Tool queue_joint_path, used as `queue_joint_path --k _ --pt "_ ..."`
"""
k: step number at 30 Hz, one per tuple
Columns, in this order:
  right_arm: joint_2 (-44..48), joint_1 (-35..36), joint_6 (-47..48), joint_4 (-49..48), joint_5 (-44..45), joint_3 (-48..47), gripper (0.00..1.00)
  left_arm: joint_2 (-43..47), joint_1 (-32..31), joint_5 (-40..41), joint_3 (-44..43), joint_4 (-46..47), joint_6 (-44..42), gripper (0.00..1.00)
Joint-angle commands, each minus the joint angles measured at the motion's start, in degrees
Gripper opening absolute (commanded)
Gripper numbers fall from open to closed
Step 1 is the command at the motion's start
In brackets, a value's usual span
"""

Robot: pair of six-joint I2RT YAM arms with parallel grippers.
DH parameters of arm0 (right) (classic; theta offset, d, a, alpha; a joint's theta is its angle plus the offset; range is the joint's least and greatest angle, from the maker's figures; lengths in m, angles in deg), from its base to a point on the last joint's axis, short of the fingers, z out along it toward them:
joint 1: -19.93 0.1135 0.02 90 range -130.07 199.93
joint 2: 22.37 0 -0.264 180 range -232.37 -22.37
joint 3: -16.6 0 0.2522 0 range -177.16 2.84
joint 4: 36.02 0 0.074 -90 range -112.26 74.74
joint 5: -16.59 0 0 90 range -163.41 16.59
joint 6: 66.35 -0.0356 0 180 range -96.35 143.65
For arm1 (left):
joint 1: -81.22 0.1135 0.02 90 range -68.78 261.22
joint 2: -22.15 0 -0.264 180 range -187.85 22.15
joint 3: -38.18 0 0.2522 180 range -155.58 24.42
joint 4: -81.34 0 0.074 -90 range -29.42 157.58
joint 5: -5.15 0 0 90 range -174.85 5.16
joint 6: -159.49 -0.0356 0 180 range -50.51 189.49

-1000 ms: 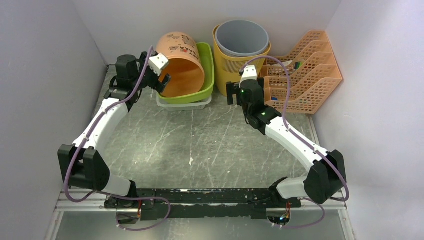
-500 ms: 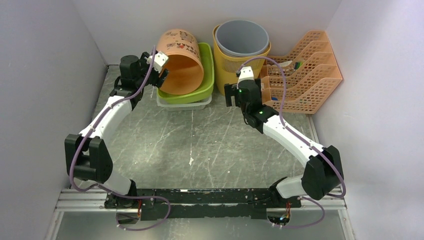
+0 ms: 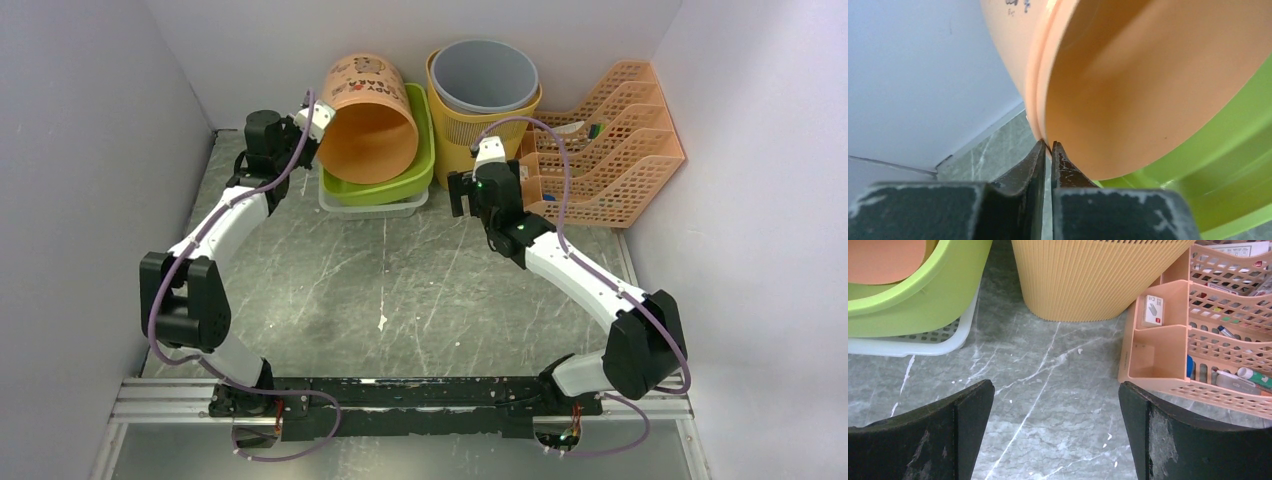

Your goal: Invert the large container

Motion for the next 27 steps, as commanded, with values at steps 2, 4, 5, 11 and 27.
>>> queue_joint_path --k 2,4,5,11,27 --pt "-0.3 -0.3 -0.1 -1.5 -0.1 0.8 0.98 -0.9 -0.5 -3.7 -0.2 -2.5 0.9 0.07" --pt "-0.4 -0.4 -0.5 -1.8 -0.1 1.3 0.97 0.4 -0.5 -4.5 0.5 -3.2 0.8 0.07" --pt "-0.3 -0.4 -0.6 -2.2 -0.2 1.6 0.97 1.3 -0.5 -4.7 1.0 -3.4 1.0 0.07" --pt "-1.2 -0.4 -1.5 -2.8 0.5 2.2 0.97 9.2 -0.4 -4.9 1.5 -7.6 1.5 0.07" --pt "-1.1 -0.6 -2.0 -3.4 -0.3 3.8 0.98 17.2 -0.4 -10.4 9.0 -2.6 7.4 1.0"
